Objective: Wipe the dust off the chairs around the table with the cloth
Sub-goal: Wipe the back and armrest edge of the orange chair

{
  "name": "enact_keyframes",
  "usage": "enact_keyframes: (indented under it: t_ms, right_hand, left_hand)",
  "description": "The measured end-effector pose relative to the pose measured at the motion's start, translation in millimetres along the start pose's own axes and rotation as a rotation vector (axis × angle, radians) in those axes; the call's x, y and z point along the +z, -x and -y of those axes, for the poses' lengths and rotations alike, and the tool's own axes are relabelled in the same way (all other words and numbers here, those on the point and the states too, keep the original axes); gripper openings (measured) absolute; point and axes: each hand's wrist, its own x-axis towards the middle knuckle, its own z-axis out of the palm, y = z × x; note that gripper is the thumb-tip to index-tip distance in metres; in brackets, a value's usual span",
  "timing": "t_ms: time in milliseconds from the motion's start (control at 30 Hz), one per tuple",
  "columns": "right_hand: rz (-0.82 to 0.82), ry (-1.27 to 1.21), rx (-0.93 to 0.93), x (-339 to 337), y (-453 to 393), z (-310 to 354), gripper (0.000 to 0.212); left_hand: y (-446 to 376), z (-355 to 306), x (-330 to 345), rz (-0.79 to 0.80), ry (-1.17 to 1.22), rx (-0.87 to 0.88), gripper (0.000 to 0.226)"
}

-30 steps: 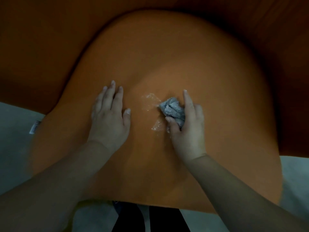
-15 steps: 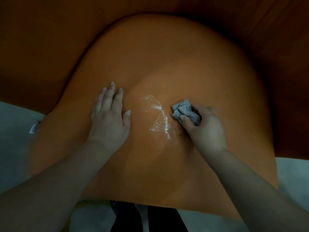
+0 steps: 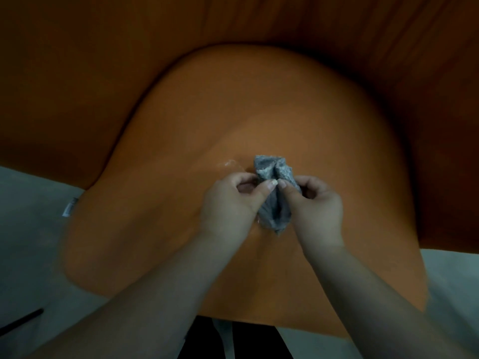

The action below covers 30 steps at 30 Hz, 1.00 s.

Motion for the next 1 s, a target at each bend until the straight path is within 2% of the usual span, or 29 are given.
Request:
enact_keyframes:
  t_ms: [100, 200, 467, 600, 733, 867, 1000]
  right_hand:
    - [0.088, -0.023, -0.037, -1.8, 3.9, 6.7, 0.01]
    - [0.075, -0.028, -0.015, -6.9, 1.5, 8.1, 0.01]
    - [-0.17, 0.131, -0.031, -49.4, -31.3, -2.3, 0.008]
    - [-0.272, 0.206, -0.044, -85.9, -52.4, -7.4, 0.007]
    - [-0.233, 0.253, -0.057, -105.2, -63.8, -7.0, 0.01]
    - [-0.26, 0.233, -0.092, -106.9, -69.0, 3.0, 0.01]
    - [-0.159, 0.267, -0.151, -97.1, -62.8, 10.3, 0.012]
  left_hand:
    - [-2.1, -0.6, 2.9, -0.035, 0.053, -0.028, 0.014]
    - [-8.4, 0.3, 5.0, -0.044, 0.155, -0.143, 0.013]
    - [-26.9, -8.2, 13.4, 0.03, 0.248, -0.239, 0.012]
    - [-39.0, -10.1, 9.9, -0.072, 0.204, -0.254, 0.015]
    - [-44.8, -12.7, 21.1, -0.056, 0.092, -0.158, 0.019]
    - [-46.9, -12.7, 40.4, -0.016, 0.059, -0.16, 0.019]
    - [-47.7, -10.2, 51.1, 0.012, -0.007, -0.15, 0.018]
